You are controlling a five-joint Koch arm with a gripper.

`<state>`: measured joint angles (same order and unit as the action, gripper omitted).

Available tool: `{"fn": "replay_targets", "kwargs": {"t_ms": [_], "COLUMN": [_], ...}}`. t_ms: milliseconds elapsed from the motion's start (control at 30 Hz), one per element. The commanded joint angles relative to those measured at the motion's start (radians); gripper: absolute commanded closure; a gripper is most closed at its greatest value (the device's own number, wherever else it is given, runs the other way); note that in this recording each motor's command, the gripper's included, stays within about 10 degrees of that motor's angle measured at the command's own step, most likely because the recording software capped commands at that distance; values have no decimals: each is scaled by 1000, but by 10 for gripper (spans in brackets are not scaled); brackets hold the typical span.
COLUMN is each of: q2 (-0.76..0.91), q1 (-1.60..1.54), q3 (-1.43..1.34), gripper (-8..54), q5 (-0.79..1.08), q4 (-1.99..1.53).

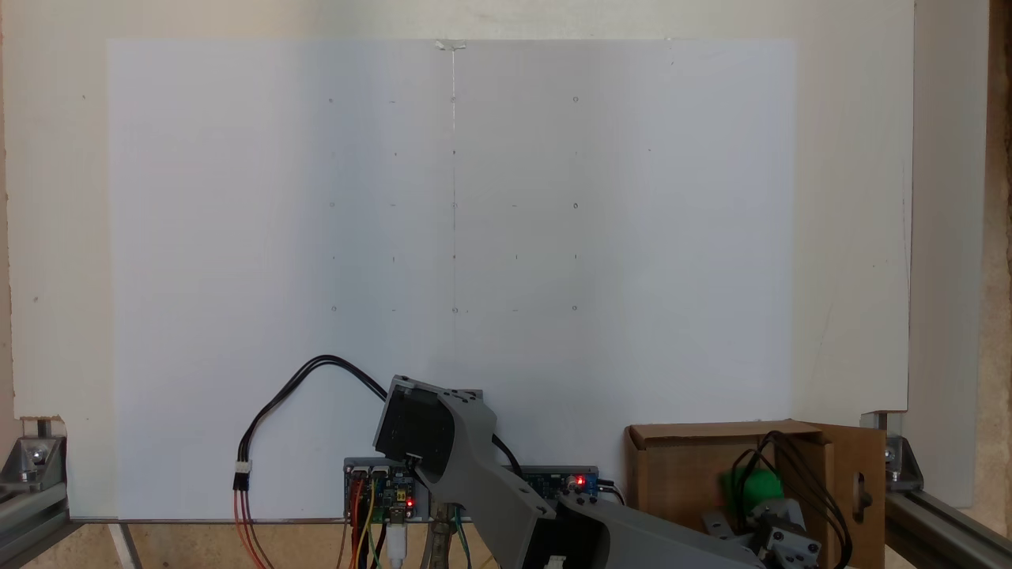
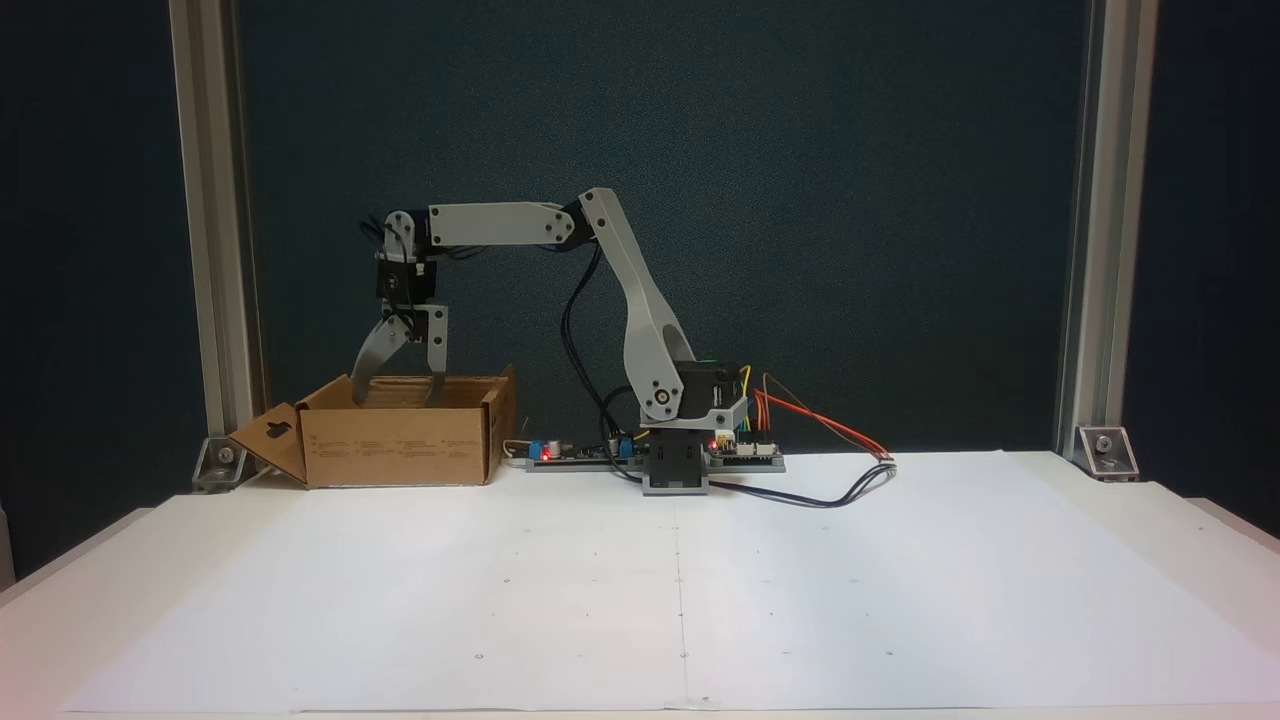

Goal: Grasp a green dice and put it in the bin.

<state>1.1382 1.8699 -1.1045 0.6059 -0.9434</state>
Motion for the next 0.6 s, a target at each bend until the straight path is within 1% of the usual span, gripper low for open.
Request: {"fn": "replay_targets", "kwargs": {"t_ms": [0, 67, 233, 267, 333, 400, 567], "q2": [23, 86, 304, 350, 422, 466, 529], "q1": [0, -29, -216, -276, -410, -549, -912], "q3": [28, 29, 31, 31, 29, 29, 18], "gripper": [85, 85, 84, 78, 40, 1, -1], "q5": [64, 28, -208, -240, -317, -397, -477], "q4": [11, 3, 3, 3, 3, 3, 2]}}
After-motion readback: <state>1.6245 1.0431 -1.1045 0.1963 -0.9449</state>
